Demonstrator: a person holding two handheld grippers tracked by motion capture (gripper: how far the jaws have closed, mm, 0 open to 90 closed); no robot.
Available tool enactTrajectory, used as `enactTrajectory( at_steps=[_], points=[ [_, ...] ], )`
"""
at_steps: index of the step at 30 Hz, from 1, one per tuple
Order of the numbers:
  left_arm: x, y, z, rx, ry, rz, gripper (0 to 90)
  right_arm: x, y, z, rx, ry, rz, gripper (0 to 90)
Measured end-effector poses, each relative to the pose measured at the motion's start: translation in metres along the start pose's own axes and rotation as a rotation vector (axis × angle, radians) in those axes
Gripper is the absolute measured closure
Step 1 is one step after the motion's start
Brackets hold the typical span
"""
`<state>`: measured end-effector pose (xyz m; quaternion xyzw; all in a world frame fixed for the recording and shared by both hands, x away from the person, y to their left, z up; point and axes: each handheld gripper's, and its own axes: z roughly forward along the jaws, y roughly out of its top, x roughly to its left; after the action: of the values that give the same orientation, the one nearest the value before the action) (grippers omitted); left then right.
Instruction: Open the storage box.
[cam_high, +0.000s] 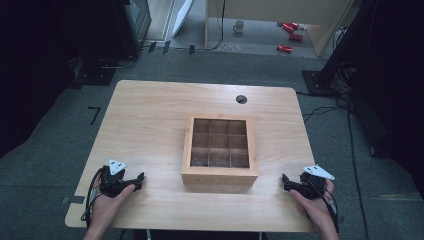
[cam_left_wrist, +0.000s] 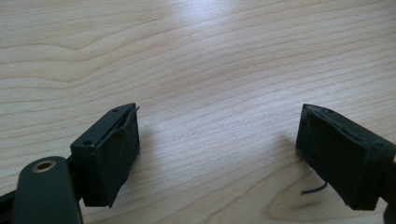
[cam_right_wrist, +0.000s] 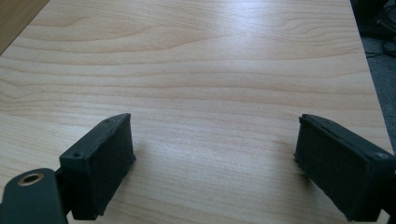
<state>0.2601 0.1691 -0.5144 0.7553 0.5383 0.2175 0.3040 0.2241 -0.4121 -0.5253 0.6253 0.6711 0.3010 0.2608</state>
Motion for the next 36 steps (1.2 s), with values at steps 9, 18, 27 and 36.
enactTrajectory(
  at_steps=[9,18,27,36],
  points=[
    [-0.042,0.012,-0.006,-0.066,-0.116,0.054,13.5,0.007,0.001,0.0,-0.001,0.003,-0.018,13.2],
    [-0.07,0.017,-0.015,-0.085,-0.205,0.083,14.0,0.023,0.006,-0.007,-0.001,0.039,-0.027,14.2],
    [-0.088,0.02,-0.015,-0.096,-0.262,0.107,15.0,0.04,0.013,-0.019,-0.047,0.071,-0.018,15.9],
    [-0.108,0.023,-0.015,-0.104,-0.321,0.142,24.0,0.059,0.018,-0.029,-0.075,0.143,-0.017,16.7]
  ],
)
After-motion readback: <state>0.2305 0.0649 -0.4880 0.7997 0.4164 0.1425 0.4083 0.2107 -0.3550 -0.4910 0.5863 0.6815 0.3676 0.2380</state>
